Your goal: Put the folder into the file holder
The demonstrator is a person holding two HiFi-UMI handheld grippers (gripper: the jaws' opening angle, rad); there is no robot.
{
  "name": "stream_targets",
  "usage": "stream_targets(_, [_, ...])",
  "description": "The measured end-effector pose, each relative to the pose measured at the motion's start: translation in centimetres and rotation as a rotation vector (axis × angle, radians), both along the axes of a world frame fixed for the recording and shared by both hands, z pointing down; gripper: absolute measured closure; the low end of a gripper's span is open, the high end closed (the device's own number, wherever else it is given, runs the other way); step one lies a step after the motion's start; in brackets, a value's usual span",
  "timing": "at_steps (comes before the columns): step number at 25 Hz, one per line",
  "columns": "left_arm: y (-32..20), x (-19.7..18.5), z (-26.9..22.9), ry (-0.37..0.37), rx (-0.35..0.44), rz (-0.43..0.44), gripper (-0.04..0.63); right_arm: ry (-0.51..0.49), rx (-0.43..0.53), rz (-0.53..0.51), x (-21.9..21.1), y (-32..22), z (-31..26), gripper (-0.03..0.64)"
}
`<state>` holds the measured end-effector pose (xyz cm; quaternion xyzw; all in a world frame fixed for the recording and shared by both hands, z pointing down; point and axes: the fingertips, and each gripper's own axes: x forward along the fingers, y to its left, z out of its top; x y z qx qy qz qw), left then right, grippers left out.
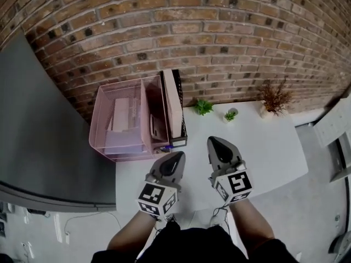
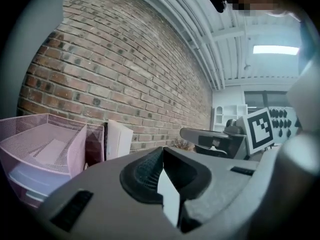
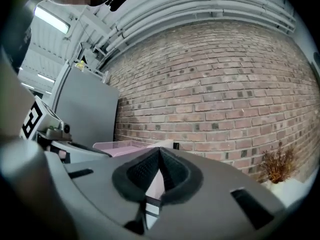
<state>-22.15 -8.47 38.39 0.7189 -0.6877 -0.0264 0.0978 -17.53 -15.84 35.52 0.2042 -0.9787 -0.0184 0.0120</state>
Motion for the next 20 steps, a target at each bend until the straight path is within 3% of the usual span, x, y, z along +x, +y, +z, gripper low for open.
stream_targets(6, [-1.0, 6.3, -0.8, -0.031, -0.008, -0.118, 0.589, -0.019, -0.012, -0.138, 6.4, -0.7, -0.9, 0.614])
stream_targets(13, [1.4, 14.3, -2.0, -0.054, -0.017, -0.282, 0.589, -0.011, -0.028, -0.3, 13.2, 0.6, -1.1, 0.614])
stream_targets(20, [5.0, 19.5, -0.8, -0.042, -0.055, -0.398, 0.589, 0.024, -0.056, -0.422, 16.6, 3.7, 0.3, 0.614])
